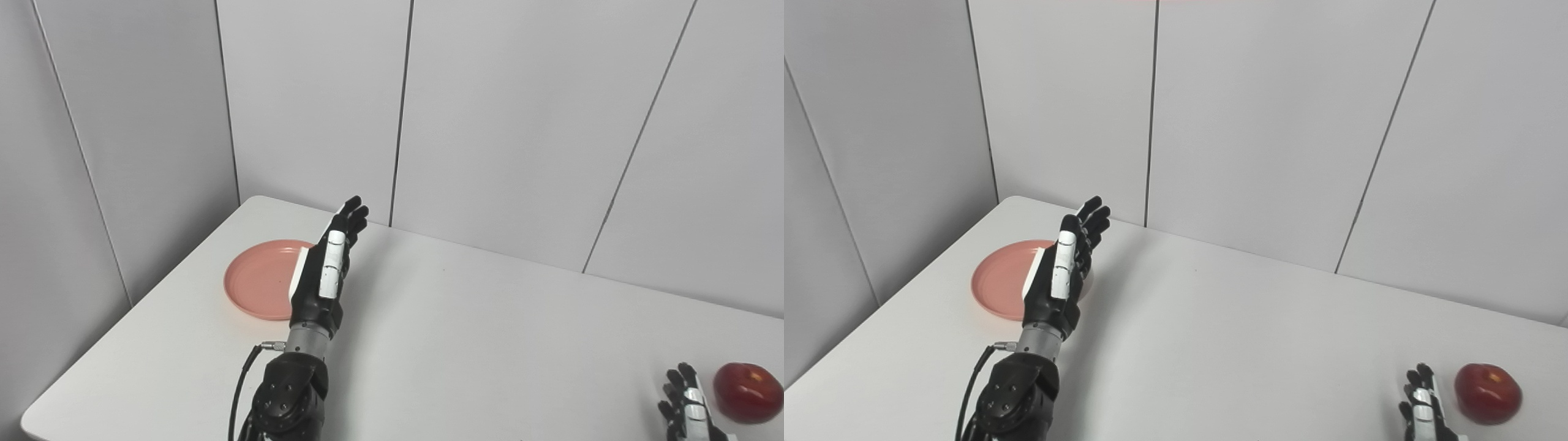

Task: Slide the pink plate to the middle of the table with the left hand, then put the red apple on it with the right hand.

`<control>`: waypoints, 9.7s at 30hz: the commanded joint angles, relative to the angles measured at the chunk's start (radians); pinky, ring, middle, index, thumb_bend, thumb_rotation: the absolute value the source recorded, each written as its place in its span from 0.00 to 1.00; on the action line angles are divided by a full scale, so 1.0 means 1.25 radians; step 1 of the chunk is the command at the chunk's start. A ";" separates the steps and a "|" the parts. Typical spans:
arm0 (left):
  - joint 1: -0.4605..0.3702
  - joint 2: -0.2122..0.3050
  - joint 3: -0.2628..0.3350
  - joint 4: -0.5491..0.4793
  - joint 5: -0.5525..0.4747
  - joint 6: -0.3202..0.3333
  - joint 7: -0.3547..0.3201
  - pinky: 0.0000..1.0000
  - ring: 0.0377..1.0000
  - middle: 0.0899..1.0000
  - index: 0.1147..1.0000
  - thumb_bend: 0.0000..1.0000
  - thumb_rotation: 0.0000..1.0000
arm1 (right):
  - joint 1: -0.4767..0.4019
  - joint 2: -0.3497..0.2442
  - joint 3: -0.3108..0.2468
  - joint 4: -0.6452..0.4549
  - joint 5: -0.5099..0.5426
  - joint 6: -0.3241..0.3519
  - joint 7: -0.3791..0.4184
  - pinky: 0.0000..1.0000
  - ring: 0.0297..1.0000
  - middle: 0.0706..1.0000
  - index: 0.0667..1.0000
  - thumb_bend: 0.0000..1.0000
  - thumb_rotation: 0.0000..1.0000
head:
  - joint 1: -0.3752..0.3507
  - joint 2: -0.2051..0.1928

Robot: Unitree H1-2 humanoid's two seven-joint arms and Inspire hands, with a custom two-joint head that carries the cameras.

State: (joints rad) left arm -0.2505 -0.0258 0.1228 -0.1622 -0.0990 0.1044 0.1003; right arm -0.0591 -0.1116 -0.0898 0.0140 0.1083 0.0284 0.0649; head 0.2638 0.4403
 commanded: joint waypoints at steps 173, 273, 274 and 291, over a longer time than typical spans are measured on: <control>-0.195 0.233 0.113 0.685 -0.140 -0.129 -0.094 0.87 0.86 0.88 0.92 0.74 0.95 | -0.003 0.003 0.026 0.003 -0.006 0.031 0.003 1.00 0.96 0.93 0.97 0.73 1.00 | -0.038 0.047; -0.170 -0.012 -0.026 0.663 -0.078 -0.097 -0.146 0.80 0.83 0.85 0.91 0.73 0.95 | -0.004 0.048 0.089 -0.065 -0.086 0.095 -0.046 1.00 0.90 0.91 0.95 0.72 1.00 | -0.152 0.098; -0.169 -0.015 -0.029 0.659 -0.076 -0.093 -0.144 0.80 0.83 0.86 0.91 0.73 0.95 | -0.004 0.049 0.090 -0.066 -0.088 0.097 -0.047 1.00 0.90 0.91 0.95 0.72 1.00 | -0.155 0.099; -0.145 -0.043 -0.056 0.611 -0.082 -0.052 -0.146 0.82 0.83 0.86 0.92 0.74 0.94 | -0.011 0.069 0.114 -0.072 -0.134 0.110 -0.061 1.00 0.91 0.91 0.95 0.73 1.00 | -0.209 0.115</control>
State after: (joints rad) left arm -0.4673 -0.0583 0.0614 0.5736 -0.2046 -0.0471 -0.0918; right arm -0.0509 -0.0378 0.0378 -0.0708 -0.0582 0.1400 -0.0260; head 0.0015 0.5844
